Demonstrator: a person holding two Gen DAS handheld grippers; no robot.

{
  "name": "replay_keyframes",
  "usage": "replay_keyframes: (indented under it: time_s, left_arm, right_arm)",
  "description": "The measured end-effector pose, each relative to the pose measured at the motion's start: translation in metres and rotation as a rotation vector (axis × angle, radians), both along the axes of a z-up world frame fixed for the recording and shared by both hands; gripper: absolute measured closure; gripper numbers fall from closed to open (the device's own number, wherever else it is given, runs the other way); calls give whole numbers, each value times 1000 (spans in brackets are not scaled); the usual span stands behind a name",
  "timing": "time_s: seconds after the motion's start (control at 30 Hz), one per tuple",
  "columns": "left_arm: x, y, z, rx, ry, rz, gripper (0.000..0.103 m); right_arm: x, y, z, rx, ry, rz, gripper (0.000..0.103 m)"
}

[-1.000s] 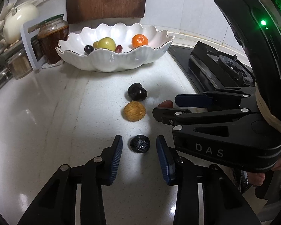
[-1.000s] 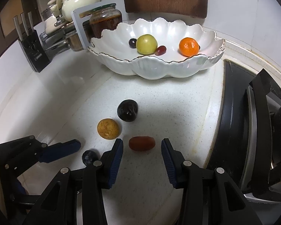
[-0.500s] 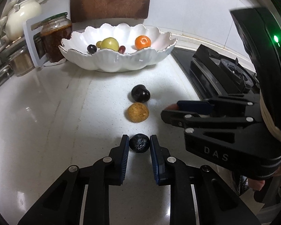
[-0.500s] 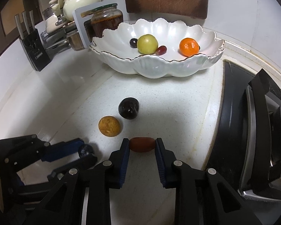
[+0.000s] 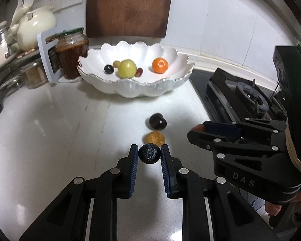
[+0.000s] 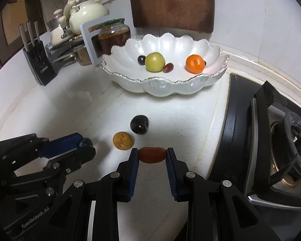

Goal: Organize fruits
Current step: 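Close the left tool on the blueberry while the right tool grips the red date, then carry the blueberry and red date up over the white bowl with both tools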

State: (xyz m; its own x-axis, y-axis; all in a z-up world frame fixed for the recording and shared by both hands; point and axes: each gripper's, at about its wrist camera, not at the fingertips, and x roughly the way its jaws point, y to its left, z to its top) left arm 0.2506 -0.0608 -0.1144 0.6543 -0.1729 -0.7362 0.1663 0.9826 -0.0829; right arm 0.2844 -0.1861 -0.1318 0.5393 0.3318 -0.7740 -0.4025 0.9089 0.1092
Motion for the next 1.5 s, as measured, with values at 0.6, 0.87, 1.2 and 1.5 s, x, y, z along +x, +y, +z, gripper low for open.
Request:
replay_keyframes:
  time_s: [0.6, 0.87, 1.2, 1.5]
  left_arm:
    - [-3, 20, 48, -26, -114, 38, 80]
    - [-2, 24, 69, -13, -179, 36, 80]
    - [9, 29, 93, 0, -241, 39, 80]
    - [24, 35, 109, 23, -287, 51, 80]
  right_arm:
    - [-19, -8, 50, 41, -121, -73, 74]
    - [-20, -6, 71, 50, -176, -89, 74]
    - [-13, -2, 95, 65, -252, -119, 74]
    - [3, 0, 111, 86, -287, -139, 74]
